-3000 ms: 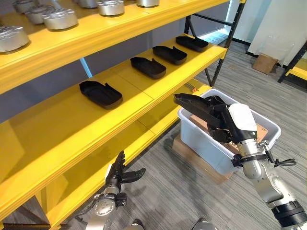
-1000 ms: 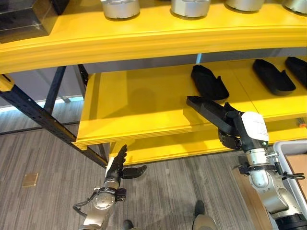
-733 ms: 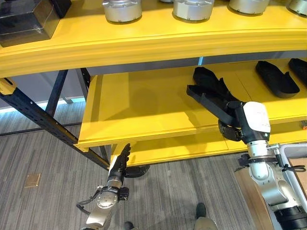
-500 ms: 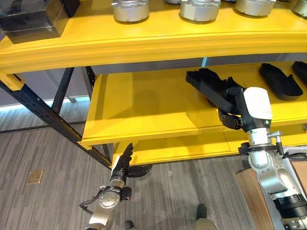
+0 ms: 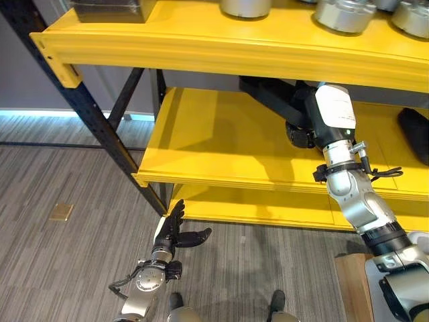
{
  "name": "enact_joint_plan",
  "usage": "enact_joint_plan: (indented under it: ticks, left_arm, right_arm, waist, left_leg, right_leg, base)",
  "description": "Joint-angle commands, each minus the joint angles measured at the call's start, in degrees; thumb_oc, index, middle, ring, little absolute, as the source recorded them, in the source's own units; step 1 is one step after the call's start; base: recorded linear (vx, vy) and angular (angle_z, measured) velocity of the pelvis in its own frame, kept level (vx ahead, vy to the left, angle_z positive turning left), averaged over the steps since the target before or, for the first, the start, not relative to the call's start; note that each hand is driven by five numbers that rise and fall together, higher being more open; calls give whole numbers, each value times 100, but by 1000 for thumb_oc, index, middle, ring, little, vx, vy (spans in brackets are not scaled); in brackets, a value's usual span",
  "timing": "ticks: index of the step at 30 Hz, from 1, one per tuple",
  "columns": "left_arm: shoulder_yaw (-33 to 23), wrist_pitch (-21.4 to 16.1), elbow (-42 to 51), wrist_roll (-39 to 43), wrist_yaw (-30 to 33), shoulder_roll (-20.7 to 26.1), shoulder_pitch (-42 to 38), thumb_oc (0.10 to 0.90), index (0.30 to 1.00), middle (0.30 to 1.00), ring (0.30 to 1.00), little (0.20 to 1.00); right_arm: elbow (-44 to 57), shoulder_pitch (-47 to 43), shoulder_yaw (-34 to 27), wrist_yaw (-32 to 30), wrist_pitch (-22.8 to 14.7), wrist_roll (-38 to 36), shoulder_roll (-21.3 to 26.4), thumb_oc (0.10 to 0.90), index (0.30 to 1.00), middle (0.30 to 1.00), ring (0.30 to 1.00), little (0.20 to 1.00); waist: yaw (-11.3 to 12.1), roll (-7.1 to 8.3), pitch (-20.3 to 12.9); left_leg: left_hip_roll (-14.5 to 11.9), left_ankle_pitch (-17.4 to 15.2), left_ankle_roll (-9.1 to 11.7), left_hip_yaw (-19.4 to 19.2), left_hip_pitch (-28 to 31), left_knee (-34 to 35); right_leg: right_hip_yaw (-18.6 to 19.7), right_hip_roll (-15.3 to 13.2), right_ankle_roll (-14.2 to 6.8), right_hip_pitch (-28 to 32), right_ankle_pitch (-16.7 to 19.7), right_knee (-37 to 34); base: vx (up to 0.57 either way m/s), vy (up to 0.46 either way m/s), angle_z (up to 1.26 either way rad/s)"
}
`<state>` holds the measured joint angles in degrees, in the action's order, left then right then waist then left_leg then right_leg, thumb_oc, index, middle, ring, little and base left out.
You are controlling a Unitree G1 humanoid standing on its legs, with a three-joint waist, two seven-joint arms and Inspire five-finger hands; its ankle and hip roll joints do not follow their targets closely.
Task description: Move parts from the plastic box to the shelf.
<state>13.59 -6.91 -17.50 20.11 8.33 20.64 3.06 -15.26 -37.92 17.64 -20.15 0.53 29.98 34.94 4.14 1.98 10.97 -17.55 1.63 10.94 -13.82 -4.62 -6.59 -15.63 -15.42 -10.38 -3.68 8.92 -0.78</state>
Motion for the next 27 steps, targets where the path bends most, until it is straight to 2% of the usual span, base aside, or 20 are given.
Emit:
enact_joint_plan:
  ticks: [1,4,10,15,20,27]
  left_arm:
    - [188,-544,702,181,17,490,-499,900,1000,1000,1000,1000]
    - [202,-553,703,213,5,515,-520,900,1000,1000,1000,1000]
    - [243,-658,783,386,26,719,-621,900,1000,1000,1000,1000]
    - [277,-718,827,482,61,815,-670,900,1000,1000,1000,1000]
    - [295,-752,834,548,85,862,-692,900,1000,1000,1000,1000]
    - [354,-747,824,615,152,842,-723,900,1000,1000,1000,1000]
  right_arm:
    - [26,-1684,-192,-775,-97,-324,71,400,300,300,300,300]
    - [-161,-1880,-110,-787,-95,-396,69,400,300,300,300,300]
    - [-1278,-2830,188,-882,-29,-896,176,400,300,300,300,300]
    - [-1913,-3334,372,-908,-1,-1121,192,400,300,300,300,300]
    - [-2380,-3651,473,-952,-4,-1381,174,400,300,300,300,300]
    - [-2510,-3672,199,-1211,-79,-1914,-29,400,300,300,300,300]
  waist:
    - [96,120,138]
    - [108,92,193]
    - [269,-153,524]
    - [346,-272,677]
    - [389,-343,754]
    - [400,-386,770]
  left_leg:
    - [-36,59,-254,63,-647,-737]
    - [-54,37,-258,117,-725,-821]
    - [-32,-49,-299,420,-1265,-1265]
    - [-32,-197,-313,564,-1605,-1659]
    - [1,-378,-347,675,-1932,-2086]
    - [86,-499,-386,772,-2160,-2304]
  right_leg:
    - [17,-450,-148,318,-750,1055]
    - [9,-454,-138,248,-790,1172]
    - [17,-559,-125,-242,-952,1781]
    - [95,-609,-89,-604,-1091,2253]
    - [180,-664,-70,-895,-1219,2655]
    - [177,-729,-67,-1009,-1298,2832]
  base:
    - [-58,-14,16]
    - [-38,-6,13]
    - [-96,14,13]
    - [-60,15,14]
    - [-21,11,-1]
    - [9,6,3]
